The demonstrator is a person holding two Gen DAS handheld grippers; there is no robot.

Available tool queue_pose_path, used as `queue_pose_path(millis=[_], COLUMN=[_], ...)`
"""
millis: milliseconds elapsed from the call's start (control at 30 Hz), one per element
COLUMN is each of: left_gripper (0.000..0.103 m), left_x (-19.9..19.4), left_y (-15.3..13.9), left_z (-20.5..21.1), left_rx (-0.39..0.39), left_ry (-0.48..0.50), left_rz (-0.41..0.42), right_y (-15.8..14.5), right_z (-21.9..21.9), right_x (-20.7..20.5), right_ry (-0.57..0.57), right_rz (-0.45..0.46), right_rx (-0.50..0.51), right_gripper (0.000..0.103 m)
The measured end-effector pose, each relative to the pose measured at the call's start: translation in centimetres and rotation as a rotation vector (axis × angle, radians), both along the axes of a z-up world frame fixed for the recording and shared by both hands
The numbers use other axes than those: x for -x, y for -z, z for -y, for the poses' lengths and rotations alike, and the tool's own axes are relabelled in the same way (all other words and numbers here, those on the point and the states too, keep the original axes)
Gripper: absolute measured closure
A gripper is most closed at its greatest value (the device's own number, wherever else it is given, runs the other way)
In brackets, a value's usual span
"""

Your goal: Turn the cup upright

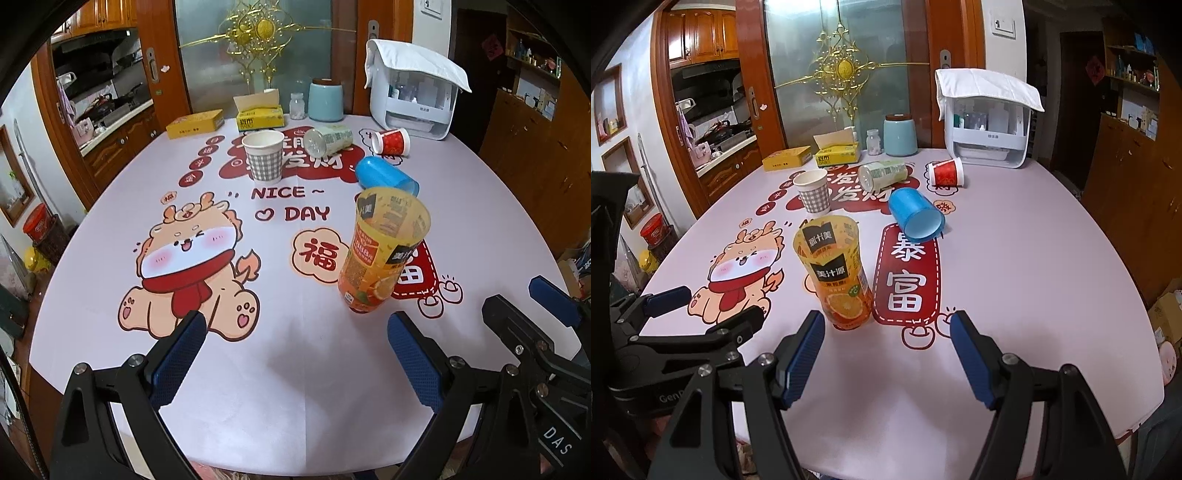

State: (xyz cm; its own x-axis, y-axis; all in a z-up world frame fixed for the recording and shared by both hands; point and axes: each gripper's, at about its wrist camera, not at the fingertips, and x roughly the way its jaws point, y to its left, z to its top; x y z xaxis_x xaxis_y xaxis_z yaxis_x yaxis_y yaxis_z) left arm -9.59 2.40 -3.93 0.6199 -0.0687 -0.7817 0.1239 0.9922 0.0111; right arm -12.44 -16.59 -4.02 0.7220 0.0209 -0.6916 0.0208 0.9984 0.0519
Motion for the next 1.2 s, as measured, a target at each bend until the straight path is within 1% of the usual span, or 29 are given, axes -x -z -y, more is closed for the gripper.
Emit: queue_pose_path(millis=[233, 1200], left_gripper=[0.005, 0.005], left_x=[-0.04, -0.34], left_y=[-0.51, -0.65], left_z=[0.13, 0.27], left_rx=[0.011, 0.012], left_ry=[-0.002, -0.004], left_rz=[0.012, 0.011], right_y=[-0.52, -0.52], right_z=[0.33, 0.50], right_x=[-0.17, -0.47], right_ry=[-0.008, -0.009], right_rz=[0.019, 0.018], right_rx=[-0.013, -0.018], right_gripper=[0.032, 0.032])
